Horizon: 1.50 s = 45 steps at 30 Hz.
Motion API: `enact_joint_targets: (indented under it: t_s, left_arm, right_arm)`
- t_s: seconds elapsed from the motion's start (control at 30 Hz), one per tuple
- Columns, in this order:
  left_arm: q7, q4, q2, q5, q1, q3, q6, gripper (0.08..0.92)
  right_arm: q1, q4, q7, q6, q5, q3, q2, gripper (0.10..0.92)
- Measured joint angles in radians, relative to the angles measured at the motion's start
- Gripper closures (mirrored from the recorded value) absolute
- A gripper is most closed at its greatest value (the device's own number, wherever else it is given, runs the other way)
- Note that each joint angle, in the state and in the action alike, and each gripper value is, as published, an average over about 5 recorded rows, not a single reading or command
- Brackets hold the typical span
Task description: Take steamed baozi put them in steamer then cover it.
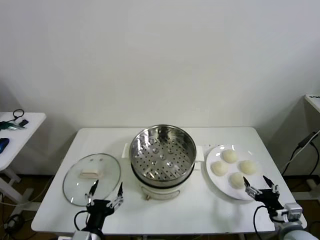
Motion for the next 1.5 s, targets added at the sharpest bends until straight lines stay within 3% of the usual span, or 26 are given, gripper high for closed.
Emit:
enact_joint_targets:
  t_s: [0.3, 0.57, 0.87, 1.13, 1.5]
  left_arm:
    - [-0.001, 0.006, 0.0, 0.007, -0.003, 0.009, -0.003, 0.177]
    - [0.0, 0.006, -0.001, 0.011, 0.002, 0.008, -0.004, 0.177]
    - [0.0, 0.013, -0.002, 0.015, 0.005, 0.008, -0.006, 0.177]
    - [-0.002, 0.018, -0.002, 0.016, 0.012, 0.004, -0.014, 0.177]
    - [-0.004, 0.024, -0.004, 0.016, 0.02, -0.004, -0.021, 0.177]
  right_arm:
    - [0.387, -0.162, -0.166, -0.047, -0.058, -0.245, -0.182, 0.203]
    - [0.912, -0.368, -0.575, 0.026, -0.241, -0.747, -0.308, 0.203]
    - [1.489, -0.614, -0.956, 0.16, -0.399, -1.341, -0.273, 0.203]
    - [1.735, -0.787, -1.079, 0.163, -0.43, -1.674, -0.166, 0.203]
    - [1.751, -0.98, -1.126, 0.173, -0.48, -1.755, -0.01, 0.203]
